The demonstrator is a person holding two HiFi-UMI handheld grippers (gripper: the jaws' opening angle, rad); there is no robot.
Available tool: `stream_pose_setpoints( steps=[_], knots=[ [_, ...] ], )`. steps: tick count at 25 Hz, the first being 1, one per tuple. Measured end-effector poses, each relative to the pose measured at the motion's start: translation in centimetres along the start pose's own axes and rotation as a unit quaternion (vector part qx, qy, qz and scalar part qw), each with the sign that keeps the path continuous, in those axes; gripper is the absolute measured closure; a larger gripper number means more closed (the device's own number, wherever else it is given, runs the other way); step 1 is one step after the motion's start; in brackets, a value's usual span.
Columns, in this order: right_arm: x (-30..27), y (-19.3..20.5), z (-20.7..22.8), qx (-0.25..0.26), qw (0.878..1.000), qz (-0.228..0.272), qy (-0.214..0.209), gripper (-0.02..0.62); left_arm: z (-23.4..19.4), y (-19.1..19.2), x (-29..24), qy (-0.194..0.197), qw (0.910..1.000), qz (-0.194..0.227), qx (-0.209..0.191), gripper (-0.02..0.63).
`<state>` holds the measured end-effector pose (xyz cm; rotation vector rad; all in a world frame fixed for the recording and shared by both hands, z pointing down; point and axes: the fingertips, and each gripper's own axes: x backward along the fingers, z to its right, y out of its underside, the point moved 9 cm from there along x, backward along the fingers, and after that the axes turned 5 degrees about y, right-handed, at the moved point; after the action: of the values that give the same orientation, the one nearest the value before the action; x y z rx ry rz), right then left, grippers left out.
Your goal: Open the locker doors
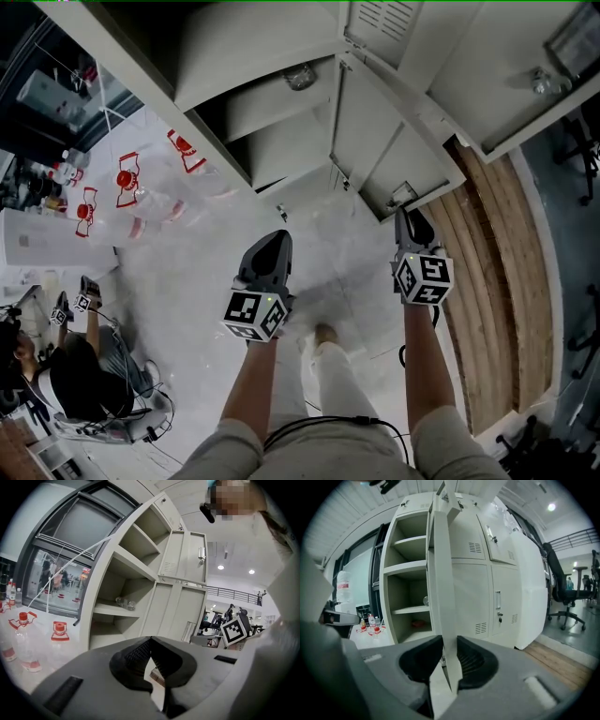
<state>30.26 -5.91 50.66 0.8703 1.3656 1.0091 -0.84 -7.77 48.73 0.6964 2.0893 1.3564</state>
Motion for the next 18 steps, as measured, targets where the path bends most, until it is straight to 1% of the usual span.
stream_pose_setpoints(
  steps=[14, 18],
  knots=[
    [-1.5, -0.8, 2.1, -0.001, 0.999, -0.004, 0.042, 0.499, -0.1, 0.5, 0.3, -0.005, 1.0000, -0.004, 0.001, 0.607],
    [-1.5, -0.8, 2.4, -0.015, 0.998, 0.001, 0.054, 0.493, -0.3, 0.7, 0.7, -0.010, 0.9999, -0.006, 0.002, 0.607]
  ],
)
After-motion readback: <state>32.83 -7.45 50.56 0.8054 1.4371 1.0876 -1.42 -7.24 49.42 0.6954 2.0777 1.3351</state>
